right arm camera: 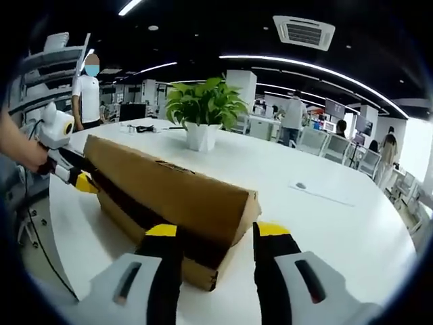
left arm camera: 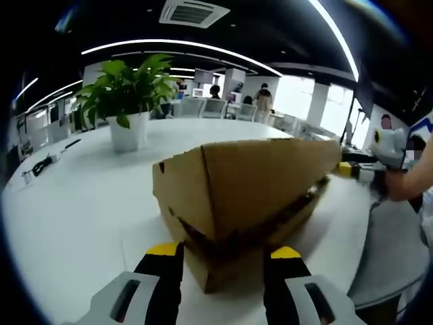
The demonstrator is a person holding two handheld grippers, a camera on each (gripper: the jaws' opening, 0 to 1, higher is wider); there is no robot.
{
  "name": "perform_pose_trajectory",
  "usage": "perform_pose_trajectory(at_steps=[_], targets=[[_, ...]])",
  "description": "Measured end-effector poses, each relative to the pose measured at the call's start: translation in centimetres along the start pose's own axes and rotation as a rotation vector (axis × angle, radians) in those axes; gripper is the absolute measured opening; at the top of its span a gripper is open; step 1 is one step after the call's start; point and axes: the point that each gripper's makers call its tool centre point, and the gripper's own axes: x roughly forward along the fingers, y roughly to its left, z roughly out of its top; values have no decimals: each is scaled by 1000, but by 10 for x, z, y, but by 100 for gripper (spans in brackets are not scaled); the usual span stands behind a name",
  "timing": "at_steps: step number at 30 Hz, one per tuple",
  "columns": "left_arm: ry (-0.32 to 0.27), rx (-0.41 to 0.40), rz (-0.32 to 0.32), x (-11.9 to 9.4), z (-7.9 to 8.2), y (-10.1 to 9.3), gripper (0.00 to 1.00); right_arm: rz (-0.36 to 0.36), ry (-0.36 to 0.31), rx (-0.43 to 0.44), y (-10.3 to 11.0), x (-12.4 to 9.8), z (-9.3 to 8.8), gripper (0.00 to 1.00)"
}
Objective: Operate the shoe box by opening the lid, removing the specified soft item, and placing it in the target area until the item is outside and the box remains undamaged.
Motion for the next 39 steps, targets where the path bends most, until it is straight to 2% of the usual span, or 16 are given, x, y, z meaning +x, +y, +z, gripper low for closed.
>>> perform_pose_trajectory(at_steps=[12,15,24,32,35,37,39], targets=[[-1,22,-4,-2,7,1,48,-54,-44,-74,-18,14,21,24],[-3,22,-3,-3,8,0,48,-59,-56,-105,-19,15,30,18],[-17,12,-1,-4,12,-2,49,-117,-45,-156,-40,22,40,3],[-36,-6,1,-5,16,-2,49,-127,-34,-167,-48,28,54,1],[-112,-77,25,-8,30,6,44,-128,-25,-163,-50,30,57,0],[-168,-170,41,-9,42,16,44,-127,-17,-168,-51,32,59,0],[-166,-206,48,-8,41,23,44,-127,-10,-162,-52,32,60,0]])
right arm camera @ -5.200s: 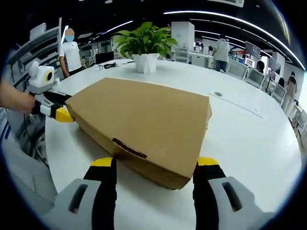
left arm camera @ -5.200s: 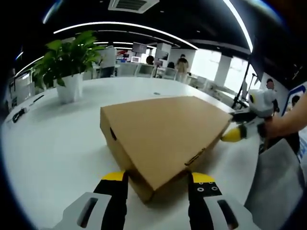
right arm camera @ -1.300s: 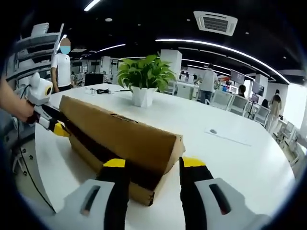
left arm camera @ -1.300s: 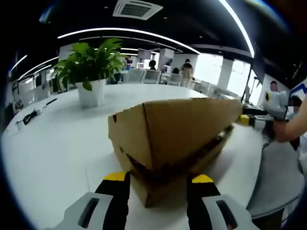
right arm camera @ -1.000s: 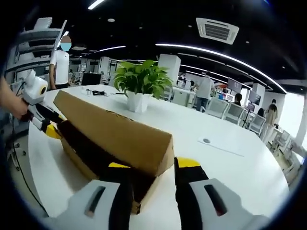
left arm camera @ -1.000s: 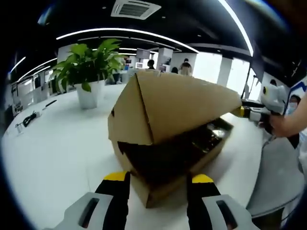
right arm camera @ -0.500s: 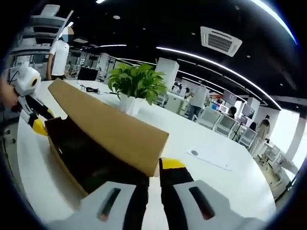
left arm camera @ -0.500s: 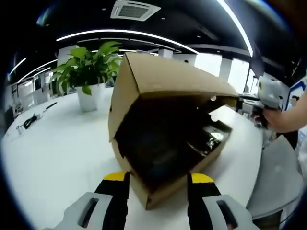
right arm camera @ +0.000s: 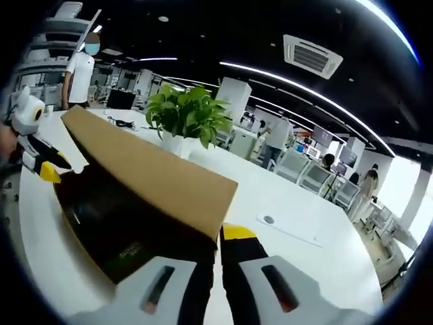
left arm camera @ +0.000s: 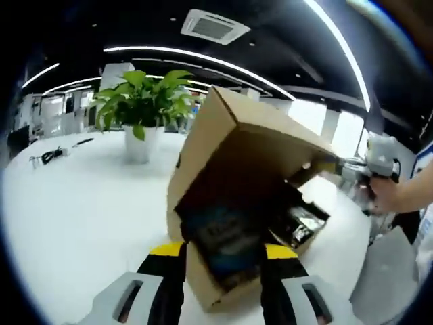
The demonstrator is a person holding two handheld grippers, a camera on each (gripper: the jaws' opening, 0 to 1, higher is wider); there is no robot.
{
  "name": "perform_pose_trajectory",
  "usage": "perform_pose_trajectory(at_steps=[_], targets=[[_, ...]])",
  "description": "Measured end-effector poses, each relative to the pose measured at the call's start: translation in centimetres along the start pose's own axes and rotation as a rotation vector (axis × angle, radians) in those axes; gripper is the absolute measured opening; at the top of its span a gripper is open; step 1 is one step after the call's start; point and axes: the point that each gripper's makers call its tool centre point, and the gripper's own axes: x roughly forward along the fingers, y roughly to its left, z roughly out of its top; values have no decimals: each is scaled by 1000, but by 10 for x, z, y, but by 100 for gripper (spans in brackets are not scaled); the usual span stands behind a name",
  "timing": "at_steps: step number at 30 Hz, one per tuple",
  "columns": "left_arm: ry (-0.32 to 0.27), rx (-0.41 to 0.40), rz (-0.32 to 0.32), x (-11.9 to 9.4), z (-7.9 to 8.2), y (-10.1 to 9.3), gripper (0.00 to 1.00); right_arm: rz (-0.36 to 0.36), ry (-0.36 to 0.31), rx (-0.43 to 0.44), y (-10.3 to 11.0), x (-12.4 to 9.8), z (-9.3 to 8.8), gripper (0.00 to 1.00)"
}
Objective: Operate the shoe box by opening the lid, removing the specified soft item, and placing it in the target area until the item is outside and the box remains undamaged.
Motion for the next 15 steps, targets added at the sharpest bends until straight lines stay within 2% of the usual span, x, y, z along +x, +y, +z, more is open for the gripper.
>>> perform_pose_trajectory(at_steps=[1,4,6,10,15], targets=[[11,-8,6,1,-1,6,45,0,4,0,0,0,0,0],[30,32,17,2,-3,9,45,1,11,-5,0,0,0,0],[64,64,25,2,-8,9,45,1,15,-2,1,-2,1,0],[90,110,20,5,-15,3,45,0,23,3,2,-5,5,0],[117,111,32,7,-20,-1,45,-1,45,22,1,-5,8,0]])
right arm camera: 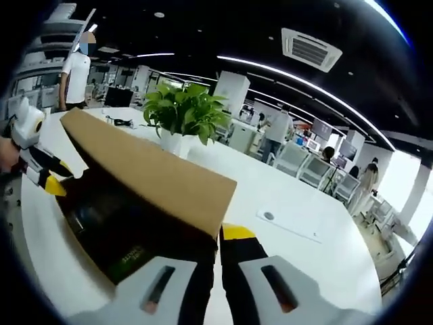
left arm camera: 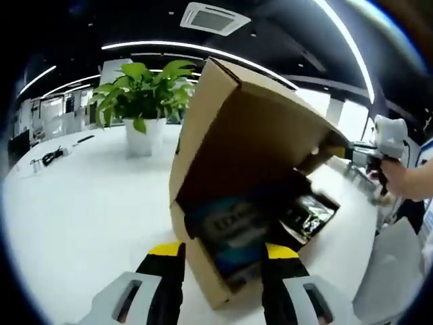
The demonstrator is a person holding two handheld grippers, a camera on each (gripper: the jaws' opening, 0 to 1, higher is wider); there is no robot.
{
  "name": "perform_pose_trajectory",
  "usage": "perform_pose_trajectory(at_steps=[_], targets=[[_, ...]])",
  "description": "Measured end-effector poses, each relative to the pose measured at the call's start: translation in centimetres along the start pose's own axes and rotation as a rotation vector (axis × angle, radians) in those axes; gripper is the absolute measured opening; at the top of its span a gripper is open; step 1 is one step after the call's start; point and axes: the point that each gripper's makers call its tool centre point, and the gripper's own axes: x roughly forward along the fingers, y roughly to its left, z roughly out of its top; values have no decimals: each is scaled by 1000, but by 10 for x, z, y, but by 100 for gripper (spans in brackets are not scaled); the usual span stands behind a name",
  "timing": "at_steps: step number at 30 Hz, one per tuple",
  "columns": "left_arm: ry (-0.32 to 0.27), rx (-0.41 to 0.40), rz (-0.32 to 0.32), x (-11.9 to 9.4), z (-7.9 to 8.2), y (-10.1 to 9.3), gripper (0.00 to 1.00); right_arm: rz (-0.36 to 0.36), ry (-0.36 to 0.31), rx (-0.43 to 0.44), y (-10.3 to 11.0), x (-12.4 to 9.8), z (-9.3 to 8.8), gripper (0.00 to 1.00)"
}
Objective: Operate the shoe box by opening the lid, removing the specified soft item, and placing it in the target area until the item is outside and the box remains undamaged.
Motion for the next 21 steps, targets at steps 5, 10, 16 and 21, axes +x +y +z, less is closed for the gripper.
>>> perform_pose_trajectory(at_steps=[5,10,16,21], targets=[[24,0,38,-4,-2,6,43,14,28,4,-4,3,5,0],[82,1,93,-6,-8,14,27,31,44,0,-7,8,9,0],[136,48,112,-2,-11,12,19,45,58,1,-10,13,13,0],[165,77,126,1,-13,13,16,56,68,-1,-11,18,15,0]])
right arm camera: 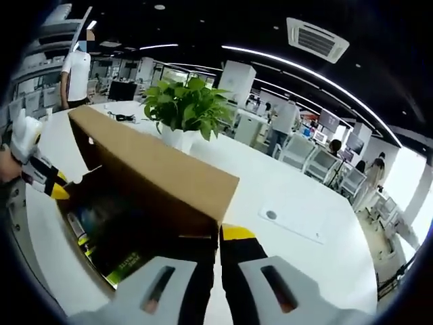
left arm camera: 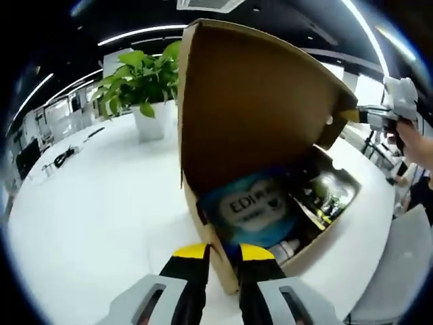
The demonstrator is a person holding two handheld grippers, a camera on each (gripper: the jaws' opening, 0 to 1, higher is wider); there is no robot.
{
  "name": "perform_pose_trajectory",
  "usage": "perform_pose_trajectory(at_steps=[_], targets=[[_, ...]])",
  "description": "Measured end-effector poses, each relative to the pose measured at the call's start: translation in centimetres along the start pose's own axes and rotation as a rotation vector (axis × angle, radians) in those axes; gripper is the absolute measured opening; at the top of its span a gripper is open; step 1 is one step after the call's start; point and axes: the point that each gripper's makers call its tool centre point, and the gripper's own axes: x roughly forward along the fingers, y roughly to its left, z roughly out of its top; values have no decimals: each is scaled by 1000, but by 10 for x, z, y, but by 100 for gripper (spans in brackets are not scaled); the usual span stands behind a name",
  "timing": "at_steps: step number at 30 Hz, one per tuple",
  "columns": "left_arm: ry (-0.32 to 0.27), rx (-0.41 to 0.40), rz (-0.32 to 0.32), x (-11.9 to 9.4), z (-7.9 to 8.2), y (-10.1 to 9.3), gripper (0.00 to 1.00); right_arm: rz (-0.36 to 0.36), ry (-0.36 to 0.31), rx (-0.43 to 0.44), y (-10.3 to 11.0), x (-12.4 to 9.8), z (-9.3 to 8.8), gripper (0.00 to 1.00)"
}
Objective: Operate the shoe box by opening the lid, removing the specified soft item, and placing it in the target area until the item is outside and the box remains undamaged.
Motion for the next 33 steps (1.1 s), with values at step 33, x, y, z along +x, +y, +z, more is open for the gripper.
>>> perform_pose_trajectory(at_steps=[33], targets=[[39,-87,-3,3,2,6,11,135,176,78,-35,85,12,0]])
